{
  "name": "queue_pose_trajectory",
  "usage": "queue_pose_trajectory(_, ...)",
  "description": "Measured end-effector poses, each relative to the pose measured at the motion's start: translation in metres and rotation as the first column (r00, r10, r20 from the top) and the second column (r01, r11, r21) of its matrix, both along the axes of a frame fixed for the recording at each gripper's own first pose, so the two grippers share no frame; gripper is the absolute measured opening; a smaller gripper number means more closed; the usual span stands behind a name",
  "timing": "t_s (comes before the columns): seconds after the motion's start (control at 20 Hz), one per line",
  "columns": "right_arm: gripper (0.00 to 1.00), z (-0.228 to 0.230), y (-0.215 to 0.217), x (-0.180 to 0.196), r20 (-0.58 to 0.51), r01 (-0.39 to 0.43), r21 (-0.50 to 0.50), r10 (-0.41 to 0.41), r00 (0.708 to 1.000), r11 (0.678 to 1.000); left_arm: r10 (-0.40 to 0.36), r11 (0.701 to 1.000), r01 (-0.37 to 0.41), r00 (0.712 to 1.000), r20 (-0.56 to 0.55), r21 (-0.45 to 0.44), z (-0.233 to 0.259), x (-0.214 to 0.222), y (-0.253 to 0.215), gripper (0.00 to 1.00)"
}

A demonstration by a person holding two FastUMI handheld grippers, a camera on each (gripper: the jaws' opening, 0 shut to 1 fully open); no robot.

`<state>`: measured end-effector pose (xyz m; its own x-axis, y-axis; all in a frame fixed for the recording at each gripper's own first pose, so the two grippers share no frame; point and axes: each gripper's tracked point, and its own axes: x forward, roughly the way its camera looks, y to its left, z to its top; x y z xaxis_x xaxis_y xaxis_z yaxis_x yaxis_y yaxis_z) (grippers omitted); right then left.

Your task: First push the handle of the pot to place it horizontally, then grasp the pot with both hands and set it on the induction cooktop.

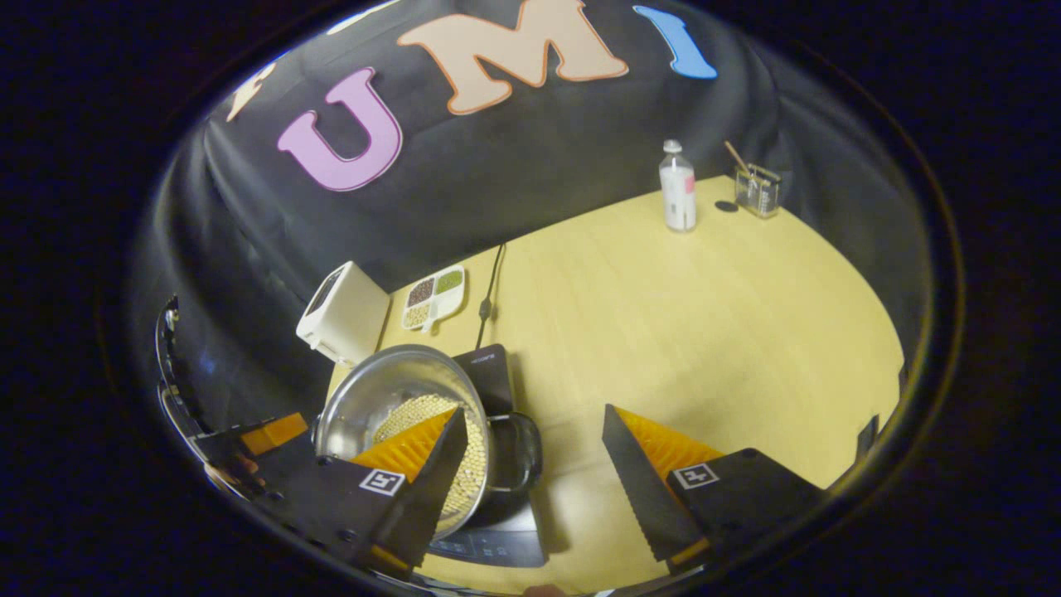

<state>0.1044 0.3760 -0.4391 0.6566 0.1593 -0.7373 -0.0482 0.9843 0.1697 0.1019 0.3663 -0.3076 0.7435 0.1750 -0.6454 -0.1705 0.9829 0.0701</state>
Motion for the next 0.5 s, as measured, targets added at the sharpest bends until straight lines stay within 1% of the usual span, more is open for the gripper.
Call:
queue_pose_trajectory(0.15, 1.0, 0.028, -0.02, -0.006, 0.052, 0.018, -0.05, -0.016, 0.999, 0.999, 0.018, 0.999, -0.017, 0.999, 0.043, -0.028, 0.019, -0.012, -0.024, 0.99)
queue_pose_trajectory(0.2, 0.93, 0.038, -0.026, -0.006, 0.072, 0.02, -0.067, -0.015, 0.997, 0.998, 0.016, 0.999, -0.014, 0.999, 0.052, -0.032, 0.024, -0.015, -0.033, 0.99)
queue_pose_trajectory(0.25, 1.0, 0.047, -0.031, -0.006, 0.095, 0.02, -0.085, -0.012, 0.995, 0.996, 0.007, 0.999, -0.005, 0.998, 0.059, -0.031, 0.03, -0.019, -0.042, 0.99)
queue_pose_trajectory(0.3, 0.93, 0.059, -0.035, -0.007, 0.115, 0.016, -0.094, -0.005, 0.993, 0.995, -0.006, 1.0, 0.007, 0.998, 0.067, -0.029, 0.037, -0.021, -0.052, 0.98)
queue_pose_trajectory(0.35, 1.0, 0.07, -0.038, -0.008, 0.134, 0.012, -0.097, 0.001, 0.991, 0.995, -0.014, 1.0, 0.016, 0.997, 0.078, -0.023, 0.044, -0.024, -0.062, 0.98)
queue_pose_trajectory(0.45, 1.0, 0.091, -0.045, -0.008, 0.171, 0.004, -0.088, 0.011, 0.985, 0.996, -0.04, 0.999, 0.042, 0.994, 0.102, -0.013, 0.057, -0.029, -0.084, 0.98)
queue_pose_trajectory(0.5, 0.94, 0.102, -0.049, -0.007, 0.191, -0.004, -0.083, 0.02, 0.981, 0.997, -0.053, 0.998, 0.055, 0.992, 0.11, -0.014, 0.062, -0.032, -0.098, 0.98)
